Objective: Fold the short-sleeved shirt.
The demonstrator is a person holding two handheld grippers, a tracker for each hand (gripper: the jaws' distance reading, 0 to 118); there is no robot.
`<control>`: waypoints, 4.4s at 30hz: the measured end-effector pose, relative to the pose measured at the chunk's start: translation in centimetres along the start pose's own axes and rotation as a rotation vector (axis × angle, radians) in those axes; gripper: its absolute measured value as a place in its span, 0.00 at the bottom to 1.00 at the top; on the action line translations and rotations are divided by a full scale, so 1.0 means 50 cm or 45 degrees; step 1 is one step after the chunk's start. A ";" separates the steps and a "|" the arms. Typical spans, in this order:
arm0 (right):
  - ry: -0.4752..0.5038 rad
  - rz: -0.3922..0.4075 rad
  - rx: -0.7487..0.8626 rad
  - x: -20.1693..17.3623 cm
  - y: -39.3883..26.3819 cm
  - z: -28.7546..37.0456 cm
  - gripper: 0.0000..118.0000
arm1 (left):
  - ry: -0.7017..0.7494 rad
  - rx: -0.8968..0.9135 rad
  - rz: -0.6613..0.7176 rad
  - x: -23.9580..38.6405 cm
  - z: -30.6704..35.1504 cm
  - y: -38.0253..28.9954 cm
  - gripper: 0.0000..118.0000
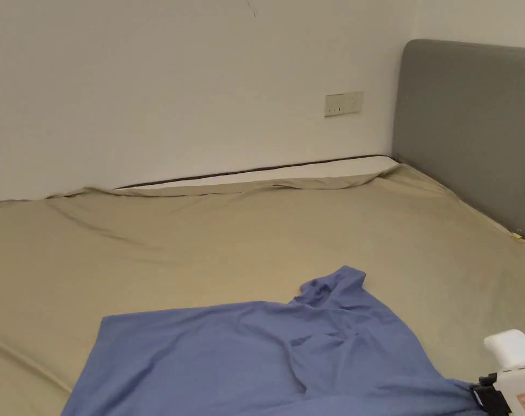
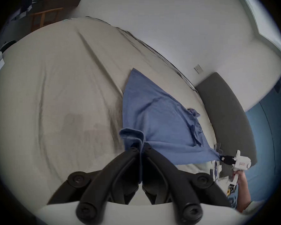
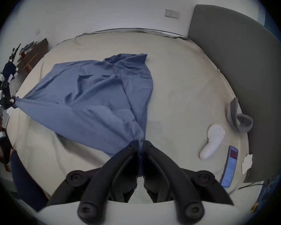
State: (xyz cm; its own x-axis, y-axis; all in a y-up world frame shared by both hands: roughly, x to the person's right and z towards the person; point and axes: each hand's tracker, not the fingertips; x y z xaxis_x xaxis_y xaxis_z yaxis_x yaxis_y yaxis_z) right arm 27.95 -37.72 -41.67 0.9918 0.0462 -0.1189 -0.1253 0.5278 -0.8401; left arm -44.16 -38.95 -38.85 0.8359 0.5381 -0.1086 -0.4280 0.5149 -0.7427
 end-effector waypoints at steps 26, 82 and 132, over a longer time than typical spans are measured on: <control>-0.109 0.182 -0.328 -0.036 -0.212 -0.122 0.05 | 0.414 -0.326 -0.319 -0.012 -0.085 -0.225 0.02; 0.328 -0.202 -0.002 -0.003 -0.110 0.048 0.15 | 0.370 -0.107 -0.109 0.049 0.006 -0.250 0.02; 0.331 -1.033 -0.261 0.106 0.110 -0.265 0.06 | 0.272 -0.065 0.392 0.045 -0.283 0.069 0.02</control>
State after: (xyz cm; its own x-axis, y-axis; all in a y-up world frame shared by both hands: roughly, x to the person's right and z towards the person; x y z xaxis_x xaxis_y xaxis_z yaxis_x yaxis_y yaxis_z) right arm 32.22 -45.81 -53.95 0.7433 -0.4850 0.4608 0.5898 0.1501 -0.7935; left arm -38.90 -45.39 -50.99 0.7257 0.5086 -0.4633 -0.6574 0.3139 -0.6851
